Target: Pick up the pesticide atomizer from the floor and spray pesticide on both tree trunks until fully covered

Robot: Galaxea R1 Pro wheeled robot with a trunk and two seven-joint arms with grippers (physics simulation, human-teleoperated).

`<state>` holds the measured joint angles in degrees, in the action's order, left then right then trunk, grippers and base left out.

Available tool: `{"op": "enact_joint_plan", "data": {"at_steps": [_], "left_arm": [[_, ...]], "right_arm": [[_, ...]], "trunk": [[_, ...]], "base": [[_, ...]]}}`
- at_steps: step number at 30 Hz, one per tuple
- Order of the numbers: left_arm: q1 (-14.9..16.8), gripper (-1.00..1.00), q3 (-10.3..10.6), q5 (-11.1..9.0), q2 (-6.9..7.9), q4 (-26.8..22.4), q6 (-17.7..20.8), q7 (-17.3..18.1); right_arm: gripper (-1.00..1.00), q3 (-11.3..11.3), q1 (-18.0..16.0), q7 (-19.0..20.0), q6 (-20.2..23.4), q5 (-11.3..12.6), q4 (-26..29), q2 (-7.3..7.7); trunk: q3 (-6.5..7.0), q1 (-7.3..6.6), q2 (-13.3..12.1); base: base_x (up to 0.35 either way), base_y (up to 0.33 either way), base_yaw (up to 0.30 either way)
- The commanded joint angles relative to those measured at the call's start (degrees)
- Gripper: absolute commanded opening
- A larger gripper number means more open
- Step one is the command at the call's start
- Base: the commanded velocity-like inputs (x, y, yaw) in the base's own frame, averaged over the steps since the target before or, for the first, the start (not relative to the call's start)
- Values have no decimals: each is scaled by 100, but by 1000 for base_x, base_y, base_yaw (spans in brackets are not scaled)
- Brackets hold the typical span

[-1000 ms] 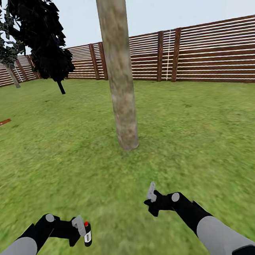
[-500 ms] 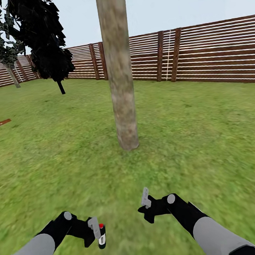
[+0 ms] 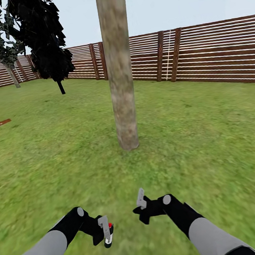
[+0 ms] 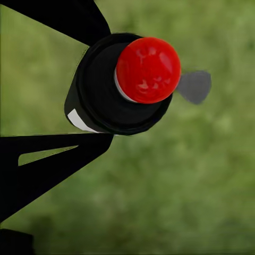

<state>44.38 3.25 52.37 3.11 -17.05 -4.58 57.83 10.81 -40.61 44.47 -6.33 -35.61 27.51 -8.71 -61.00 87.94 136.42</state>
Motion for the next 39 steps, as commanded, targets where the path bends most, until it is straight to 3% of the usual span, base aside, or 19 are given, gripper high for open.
{"op": "enact_joint_plan", "data": {"at_steps": [1, 13, 22, 28, 39], "left_arm": [[0, -100, 0, -2, -20, -5, 35, -6], [-26, -100, -18, -7, -214, -335, 122, -60], [-10, -100, -26, -37, -278, -343, 115, -111], [-1, -100, -27, -54, -467, -345, 115, -310], [9, -100, -42, -83, -568, -352, 109, -349]], "right_arm": [[-100, 0, 0, 0, 0, 0, 0, -12], [-100, 9, -5, 9, 0, 1, 7, -129], [-100, 9, -5, 9, 0, 1, 9, -129], [-100, 9, -4, 9, 0, 1, 9, -129], [-100, 9, -2, 9, 0, 1, 9, -129]], "trunk": [[0, 0, 0], [0, 0, 0], [0, 0, 0], [0, 0, 0], [0, 0, 0]], "base": [[0, 0, 0], [0, 0, 0], [0, 0, 0], [0, 0, 0], [0, 0, 0]]}}
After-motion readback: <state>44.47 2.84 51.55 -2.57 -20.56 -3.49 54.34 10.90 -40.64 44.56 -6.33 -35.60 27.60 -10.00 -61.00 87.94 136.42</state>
